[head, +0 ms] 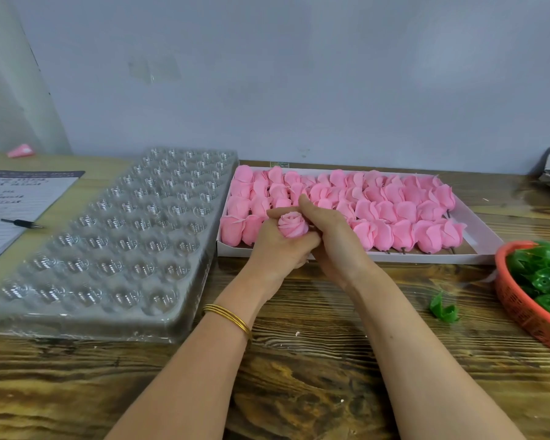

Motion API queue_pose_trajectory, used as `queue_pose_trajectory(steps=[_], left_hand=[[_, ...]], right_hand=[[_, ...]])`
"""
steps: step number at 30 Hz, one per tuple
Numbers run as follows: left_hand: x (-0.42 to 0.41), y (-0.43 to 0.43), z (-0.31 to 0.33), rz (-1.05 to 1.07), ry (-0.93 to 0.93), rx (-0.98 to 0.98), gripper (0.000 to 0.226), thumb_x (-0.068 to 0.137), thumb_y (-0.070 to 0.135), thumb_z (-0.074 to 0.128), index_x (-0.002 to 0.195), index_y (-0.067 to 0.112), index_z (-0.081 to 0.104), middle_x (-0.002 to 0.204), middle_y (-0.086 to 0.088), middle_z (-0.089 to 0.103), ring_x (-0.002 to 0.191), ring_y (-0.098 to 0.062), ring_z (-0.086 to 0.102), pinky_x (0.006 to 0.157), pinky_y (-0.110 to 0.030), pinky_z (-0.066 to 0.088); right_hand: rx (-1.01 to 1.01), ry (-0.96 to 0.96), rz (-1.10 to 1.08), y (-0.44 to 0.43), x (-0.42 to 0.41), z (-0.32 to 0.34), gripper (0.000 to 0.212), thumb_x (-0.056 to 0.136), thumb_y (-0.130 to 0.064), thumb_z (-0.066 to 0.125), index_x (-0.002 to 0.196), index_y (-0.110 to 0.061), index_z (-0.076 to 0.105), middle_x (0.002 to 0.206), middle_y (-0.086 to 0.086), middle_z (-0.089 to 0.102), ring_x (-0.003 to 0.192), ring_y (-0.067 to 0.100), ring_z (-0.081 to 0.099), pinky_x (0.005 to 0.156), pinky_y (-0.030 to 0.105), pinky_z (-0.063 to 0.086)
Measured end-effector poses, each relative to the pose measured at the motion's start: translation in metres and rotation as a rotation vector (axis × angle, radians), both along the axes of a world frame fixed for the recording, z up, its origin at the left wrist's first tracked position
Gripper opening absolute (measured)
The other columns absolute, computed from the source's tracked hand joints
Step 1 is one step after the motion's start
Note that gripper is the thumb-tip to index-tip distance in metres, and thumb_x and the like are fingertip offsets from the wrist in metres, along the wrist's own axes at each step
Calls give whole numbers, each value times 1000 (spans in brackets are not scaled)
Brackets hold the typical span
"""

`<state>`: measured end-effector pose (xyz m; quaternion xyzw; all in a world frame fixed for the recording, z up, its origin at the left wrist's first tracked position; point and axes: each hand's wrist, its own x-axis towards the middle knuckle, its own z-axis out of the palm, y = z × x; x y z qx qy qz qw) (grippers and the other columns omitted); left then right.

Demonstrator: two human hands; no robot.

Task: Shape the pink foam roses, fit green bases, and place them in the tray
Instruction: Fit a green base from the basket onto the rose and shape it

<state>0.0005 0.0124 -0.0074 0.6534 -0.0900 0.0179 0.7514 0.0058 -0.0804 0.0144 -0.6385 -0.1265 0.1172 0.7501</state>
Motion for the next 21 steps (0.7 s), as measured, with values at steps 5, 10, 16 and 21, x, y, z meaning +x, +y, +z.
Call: queue_pose_trajectory(steps=[5, 10, 16, 21], left_hand=[[4, 3, -4, -35, 25, -25, 30, 69, 10, 60, 51, 34, 62, 41, 13, 42, 36, -1, 40, 38, -15, 30], [5, 3, -5, -68, 18, -25, 28, 69, 10, 62, 52, 33, 61, 43, 11, 41, 37, -4, 37, 38, -16, 29], [3, 1, 0, -48, 3, 3, 32, 71, 12, 58, 52, 36, 65, 38, 12, 44, 34, -1, 43, 38, -11, 31], [5, 2, -3, -24, 32, 11, 31, 71, 14, 59, 47, 34, 59, 40, 14, 44, 35, 0, 45, 39, -10, 33]], right_hand=[[-35, 32, 47, 0, 0, 0, 43, 89, -55, 43, 96, -34, 79, 107, -7, 75, 106, 4, 67, 79, 19, 52], [30, -27, -100, -5, 2, -1, 36, 85, -47, 60, 93, -17, 78, 102, 3, 76, 104, 15, 69, 82, 28, 54], [78, -84, -64, -4, -1, -4, 25, 72, -30, 74, 88, -10, 76, 91, 8, 74, 93, 17, 70, 84, 29, 57], [117, -46, -36, -5, 1, -6, 25, 69, -24, 75, 91, -12, 77, 91, 6, 76, 97, 16, 71, 81, 25, 55]])
